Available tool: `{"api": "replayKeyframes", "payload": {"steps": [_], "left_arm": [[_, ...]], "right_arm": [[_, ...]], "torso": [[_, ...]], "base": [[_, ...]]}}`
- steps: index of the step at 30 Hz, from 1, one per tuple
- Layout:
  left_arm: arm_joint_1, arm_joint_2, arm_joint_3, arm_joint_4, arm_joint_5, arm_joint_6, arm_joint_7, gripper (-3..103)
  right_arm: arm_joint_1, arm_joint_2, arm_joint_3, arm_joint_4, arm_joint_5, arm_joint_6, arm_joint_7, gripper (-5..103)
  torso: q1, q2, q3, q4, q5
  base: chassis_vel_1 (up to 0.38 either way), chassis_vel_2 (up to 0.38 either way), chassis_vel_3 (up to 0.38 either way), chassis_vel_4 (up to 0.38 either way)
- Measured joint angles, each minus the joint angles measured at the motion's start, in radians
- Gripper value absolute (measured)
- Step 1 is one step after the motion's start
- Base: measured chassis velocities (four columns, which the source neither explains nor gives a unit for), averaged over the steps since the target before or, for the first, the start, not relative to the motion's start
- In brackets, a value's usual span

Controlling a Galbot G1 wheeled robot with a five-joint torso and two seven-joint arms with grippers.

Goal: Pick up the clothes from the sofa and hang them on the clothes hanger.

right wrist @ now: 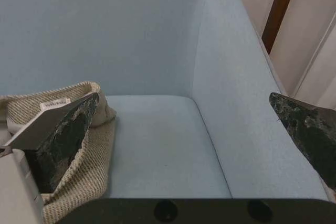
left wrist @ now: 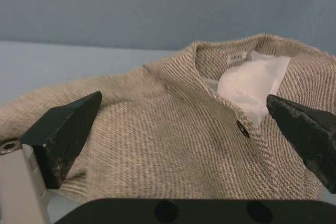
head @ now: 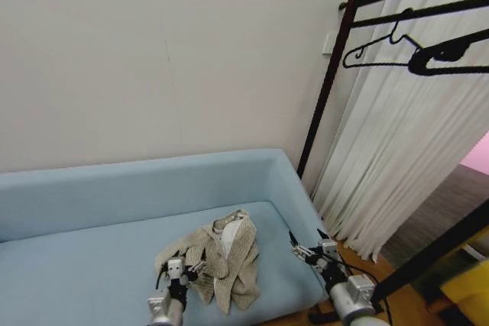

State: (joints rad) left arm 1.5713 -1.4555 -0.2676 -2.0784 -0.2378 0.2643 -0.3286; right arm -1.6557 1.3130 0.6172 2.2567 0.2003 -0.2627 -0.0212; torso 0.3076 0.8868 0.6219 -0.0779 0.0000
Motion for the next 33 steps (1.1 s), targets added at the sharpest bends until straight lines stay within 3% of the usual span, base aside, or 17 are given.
{"api": "replayKeyframes", "payload": {"steps": [3, 9, 28, 30, 32, 33], "left_arm": [[-0.085, 0.015, 0.07, 0.05, -0.06, 0.041, -0.051, 100], [-0.173, 0.031, 0.146, 0.112, -0.086, 0.079, -0.075, 100], [-0.272, 0.011, 0.186, 0.261, -0.131, 0.127, -0.114, 102], [-0.285, 0.01, 0.183, 0.28, -0.134, 0.129, -0.111, 93], [-0.289, 0.009, 0.182, 0.288, -0.134, 0.13, -0.108, 93], [-0.293, 0.009, 0.182, 0.294, -0.134, 0.129, -0.105, 88]], "right_arm": [[0.003, -0.055, 0.001, -0.015, 0.03, -0.007, 0.025, 100], [0.001, -0.105, 0.006, -0.022, 0.054, -0.016, 0.058, 100], [0.02, -0.147, -0.002, -0.065, 0.091, -0.037, 0.076, 100], [0.028, -0.153, -0.005, -0.073, 0.095, -0.041, 0.077, 100], [0.032, -0.155, -0.006, -0.077, 0.097, -0.043, 0.077, 100], [0.036, -0.156, -0.008, -0.08, 0.098, -0.045, 0.078, 100]], "torso": [[0.0, 0.0, 0.0, -0.0001, 0.0002], [0.0, 0.0, 0.0, -0.0001, 0.0001], [0.0, 0.0, 0.0, 0.0, 0.0], [0.0, 0.0, 0.0, 0.0, 0.0], [0.0, 0.0, 0.0, 0.0, 0.0], [0.0, 0.0, 0.0, 0.0, 0.0]], "base": [[0.0, 0.0, 0.0, 0.0], [0.0, 0.0, 0.0, 0.0], [0.0, 0.0, 0.0, 0.0], [0.0, 0.0, 0.0, 0.0], [0.0, 0.0, 0.0, 0.0], [0.0, 0.0, 0.0, 0.0]]}}
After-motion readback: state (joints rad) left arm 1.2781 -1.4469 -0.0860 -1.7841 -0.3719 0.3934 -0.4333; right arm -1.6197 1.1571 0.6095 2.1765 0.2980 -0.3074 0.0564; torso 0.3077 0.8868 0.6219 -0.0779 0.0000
